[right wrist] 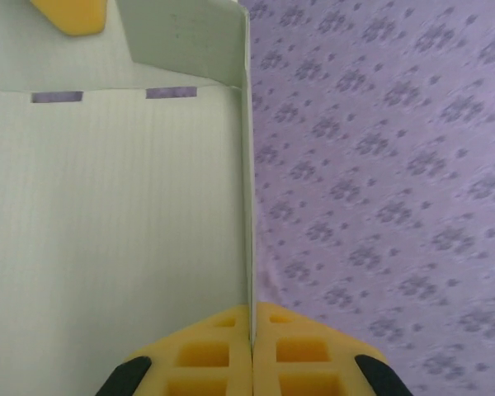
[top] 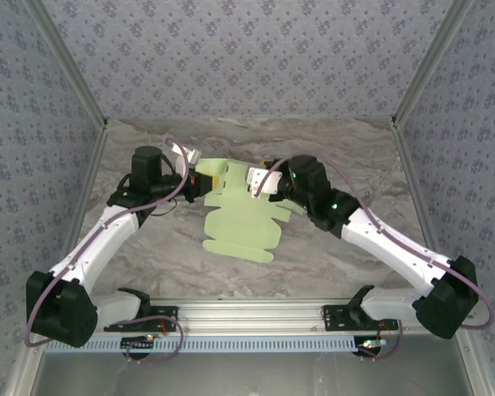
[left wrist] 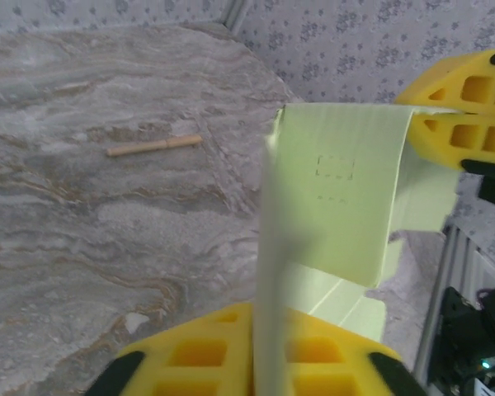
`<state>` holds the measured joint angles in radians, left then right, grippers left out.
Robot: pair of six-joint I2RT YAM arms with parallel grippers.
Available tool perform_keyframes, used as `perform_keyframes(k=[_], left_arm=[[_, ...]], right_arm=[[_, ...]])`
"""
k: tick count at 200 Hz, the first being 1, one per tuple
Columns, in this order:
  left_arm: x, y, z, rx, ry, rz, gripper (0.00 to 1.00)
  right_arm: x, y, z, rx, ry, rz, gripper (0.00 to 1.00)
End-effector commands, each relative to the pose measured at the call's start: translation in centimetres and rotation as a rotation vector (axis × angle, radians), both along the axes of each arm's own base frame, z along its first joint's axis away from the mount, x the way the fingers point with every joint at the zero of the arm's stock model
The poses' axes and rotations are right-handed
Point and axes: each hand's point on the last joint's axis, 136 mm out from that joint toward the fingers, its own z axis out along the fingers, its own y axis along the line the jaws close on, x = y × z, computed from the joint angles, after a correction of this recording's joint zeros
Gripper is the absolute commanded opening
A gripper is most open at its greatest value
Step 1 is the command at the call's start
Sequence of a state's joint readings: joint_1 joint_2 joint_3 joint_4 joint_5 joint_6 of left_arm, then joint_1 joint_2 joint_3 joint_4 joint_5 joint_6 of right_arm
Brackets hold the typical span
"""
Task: Fold the paper box
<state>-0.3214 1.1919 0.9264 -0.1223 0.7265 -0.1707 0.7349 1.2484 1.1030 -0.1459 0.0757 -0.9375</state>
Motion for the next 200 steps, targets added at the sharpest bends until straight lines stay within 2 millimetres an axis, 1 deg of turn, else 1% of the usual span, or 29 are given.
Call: perform_keyframes(k=[1,8,11,24,40,50,60,68,75,92,107,123,137,149,167,184,200], left_arm=[[1.3,1.2,2.6,0.016,-0.097,0.096,0.3],[1.6,1.5,2.6,0.027,-0.098,0.124,0.33],[1.7,1.7,2.6,0.032,-0.098,0.136,0.35],[2.2,2.6,2.4,0.06,-0.092,0.199,0.45],[3.0,4.5,2.0,0.107,-0.082,0.325,0.55],[3.4,6.1,1.6,0.13,-0.06,0.434,0.58],[3.5,7.5,1.1,0.139,-0.028,0.526,0.59],[3.1,7.8,0.7,0.125,-0.013,0.548,0.6],[2.6,7.4,0.5,0.102,-0.002,0.543,0.6],[1.1,5.8,-0.1,0.045,0.011,0.503,0.61],[-0.3,3.5,-0.8,0.013,0.019,0.442,0.62],[-1.6,0.4,-2.0,-0.016,0.05,0.348,0.61],[-2.3,-2.5,-3.5,-0.043,0.095,0.275,0.6],[-2.2,-4.9,-4.8,-0.041,0.129,0.235,0.59],[-1.6,-8.1,-7.3,0.022,0.157,0.187,0.52],[-0.9,-10.4,-9.5,0.046,0.167,0.15,0.43],[-0.3,-11.9,-11.2,0.049,0.183,0.113,0.38]], right_arm=[[-1.5,-1.7,-3.4,0.025,0.393,-0.12,0.0],[-1.4,-1.8,-3.6,0.046,0.464,-0.153,0.0],[-1.6,-2.0,-4.0,0.045,0.505,-0.164,0.0],[-1.9,-2.2,-4.8,0.092,0.632,-0.192,0.0],[-2.0,-2.5,-5.5,0.17,0.751,-0.221,0.0],[-2.3,-2.7,-5.8,0.207,0.809,-0.208,0.0],[-1.9,-2.8,-6.1,0.266,0.859,-0.223,0.0],[-1.8,-2.9,-6.5,0.298,0.895,-0.232,0.0],[-1.5,-3.2,-6.9,0.317,0.917,-0.253,0.0],[-0.2,-4.7,-8.0,0.348,0.948,-0.348,0.0],[0.8,-5.8,-8.7,0.383,0.978,-0.413,0.0],[1.4,-6.1,-9.3,0.409,0.997,-0.438,0.0],[1.9,-6.1,-9.7,0.427,1.004,-0.451,0.0],[2.2,-6.1,-10.0,0.429,1.011,-0.457,0.0],[2.6,-6.2,-10.8,0.42,1.018,-0.466,0.0],[3.0,-6.4,-11.2,0.421,1.03,-0.471,0.0],[3.4,-6.6,-11.4,0.415,1.031,-0.477,0.0]])
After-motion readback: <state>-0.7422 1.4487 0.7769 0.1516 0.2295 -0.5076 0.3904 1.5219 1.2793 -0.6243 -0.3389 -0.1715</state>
